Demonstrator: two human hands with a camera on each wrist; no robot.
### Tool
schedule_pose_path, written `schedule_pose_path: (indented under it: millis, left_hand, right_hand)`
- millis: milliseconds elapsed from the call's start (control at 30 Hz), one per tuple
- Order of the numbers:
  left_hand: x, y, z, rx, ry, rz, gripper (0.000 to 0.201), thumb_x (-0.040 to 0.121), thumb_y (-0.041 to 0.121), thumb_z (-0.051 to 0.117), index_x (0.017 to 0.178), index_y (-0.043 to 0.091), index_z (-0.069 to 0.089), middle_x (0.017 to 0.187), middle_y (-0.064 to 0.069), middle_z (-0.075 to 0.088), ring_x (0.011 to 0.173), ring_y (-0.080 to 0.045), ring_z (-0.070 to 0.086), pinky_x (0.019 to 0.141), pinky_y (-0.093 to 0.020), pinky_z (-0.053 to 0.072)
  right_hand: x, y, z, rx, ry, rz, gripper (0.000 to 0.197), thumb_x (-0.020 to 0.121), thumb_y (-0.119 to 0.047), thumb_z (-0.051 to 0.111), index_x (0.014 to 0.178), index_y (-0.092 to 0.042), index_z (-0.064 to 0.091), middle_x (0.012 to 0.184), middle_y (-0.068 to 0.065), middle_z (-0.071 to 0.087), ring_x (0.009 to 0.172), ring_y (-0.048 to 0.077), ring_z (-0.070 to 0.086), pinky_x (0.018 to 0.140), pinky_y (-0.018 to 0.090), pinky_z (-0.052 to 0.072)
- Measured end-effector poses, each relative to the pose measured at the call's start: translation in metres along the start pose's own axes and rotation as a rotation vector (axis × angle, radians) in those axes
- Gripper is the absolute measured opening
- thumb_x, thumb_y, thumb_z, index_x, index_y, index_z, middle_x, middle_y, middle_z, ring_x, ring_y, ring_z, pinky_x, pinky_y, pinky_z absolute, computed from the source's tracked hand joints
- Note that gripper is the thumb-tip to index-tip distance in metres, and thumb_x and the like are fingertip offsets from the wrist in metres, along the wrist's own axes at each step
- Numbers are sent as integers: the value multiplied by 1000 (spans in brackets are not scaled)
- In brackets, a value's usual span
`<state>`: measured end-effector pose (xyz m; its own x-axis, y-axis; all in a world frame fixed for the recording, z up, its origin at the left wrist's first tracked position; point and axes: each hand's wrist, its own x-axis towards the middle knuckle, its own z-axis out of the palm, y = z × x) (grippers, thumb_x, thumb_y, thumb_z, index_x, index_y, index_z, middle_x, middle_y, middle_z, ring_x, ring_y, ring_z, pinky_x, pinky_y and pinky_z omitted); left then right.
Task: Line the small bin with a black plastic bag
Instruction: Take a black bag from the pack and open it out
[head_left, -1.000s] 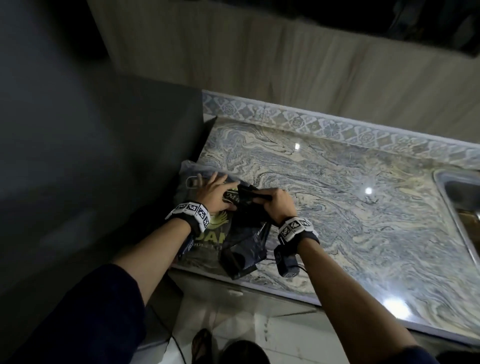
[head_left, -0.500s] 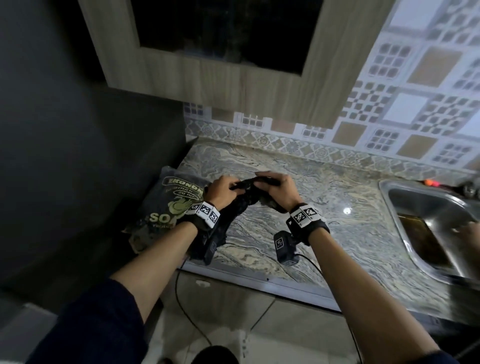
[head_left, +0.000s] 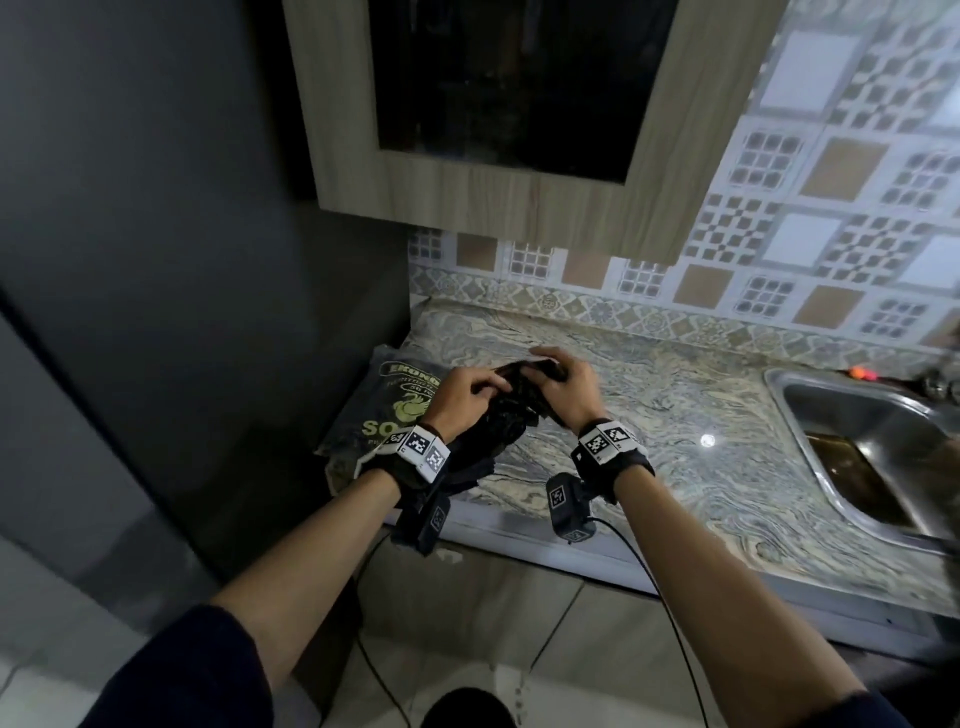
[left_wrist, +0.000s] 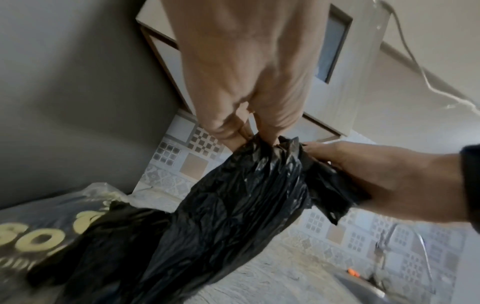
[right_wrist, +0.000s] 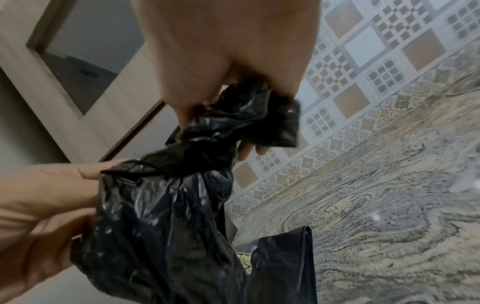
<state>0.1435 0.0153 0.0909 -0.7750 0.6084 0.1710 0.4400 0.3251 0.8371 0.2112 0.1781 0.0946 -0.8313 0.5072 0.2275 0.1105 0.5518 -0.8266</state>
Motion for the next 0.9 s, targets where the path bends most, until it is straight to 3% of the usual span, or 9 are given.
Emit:
schedule_pose_path:
  millis: [167, 233, 367, 433, 500, 600, 700, 833, 900]
  left_hand:
    - [-41, -2, -26, -157, 42, 3, 29, 89, 2, 59, 117, 5, 67, 123, -12, 66, 118, -21, 60, 98, -26, 46]
    - [-54, 0, -30, -218, 4, -27, 40, 88, 5, 63, 128, 8, 60, 132, -9, 61, 124, -19, 55, 100, -24, 42]
    - [-76, 8, -31, -366, -72, -76, 58, 86, 3, 65, 140, 10, 46, 136, -5, 54, 126, -14, 51, 101, -24, 41]
    - [-84, 14, -30, -376, -86, -59, 58, 84, 1, 66, 139, 11, 48, 138, -6, 54, 127, -17, 51, 104, -27, 42]
    - [-89, 16, -29, -388, -101, -68, 57, 83, -1, 67, 136, 11, 51, 138, -10, 55, 128, -20, 51, 106, -33, 43]
    - [-96, 19, -26, -357, -100, -108, 54, 81, 1, 69, 132, 14, 56, 133, -12, 59, 124, -22, 54, 105, -38, 45]
    - [-101, 25, -27, -359, -6, -114, 40, 83, -1, 66, 122, 6, 64, 123, -18, 65, 114, -27, 62, 97, -35, 50]
    - [-107, 36, -28, -303, 149, -76, 24, 86, -5, 59, 106, 5, 67, 109, -11, 69, 102, -23, 63, 83, -23, 46]
    - [-108, 43, -24, -277, 201, -56, 24, 86, -8, 53, 98, 11, 61, 100, -4, 63, 93, -17, 60, 76, -21, 43]
  right_hand:
    - [-49, -26, 8, -32, 7, -39, 71, 71, -67, 66, 136, -50, 41, 135, 4, 52, 118, 17, 55, 101, 36, 48]
    - [-72, -38, 10, -40, -16, -53, 71, 76, -58, 69, 139, -50, 38, 138, 2, 46, 120, 12, 48, 103, 32, 43]
    - [-107, -55, 15, 67, -84, -50, 63, 85, -36, 69, 142, -39, 42, 130, -3, 59, 115, 8, 55, 99, 32, 48]
    - [-116, -59, 13, 115, -87, 2, 59, 87, -25, 69, 140, -37, 46, 124, -1, 64, 107, 11, 63, 94, 33, 53]
    - [-122, -62, 8, 183, -62, 64, 57, 86, -10, 68, 136, -30, 52, 100, 4, 69, 85, 14, 67, 82, 31, 56]
    - [-129, -67, 2, 188, -13, 104, 50, 82, 4, 67, 126, -19, 62, 67, 5, 56, 67, 18, 58, 68, 29, 52]
    - [-134, -69, -4, 189, 18, 80, 39, 82, 12, 63, 116, -7, 67, 67, 2, 60, 55, 2, 60, 58, 15, 51]
    - [-139, -66, -16, 234, 65, 84, 36, 85, 6, 61, 101, -24, 71, 85, 13, 68, 75, 21, 64, 64, 21, 55]
    - [-140, -64, -26, 224, 74, 87, 36, 87, 2, 61, 97, -30, 71, 81, 12, 67, 75, 22, 63, 67, 27, 55]
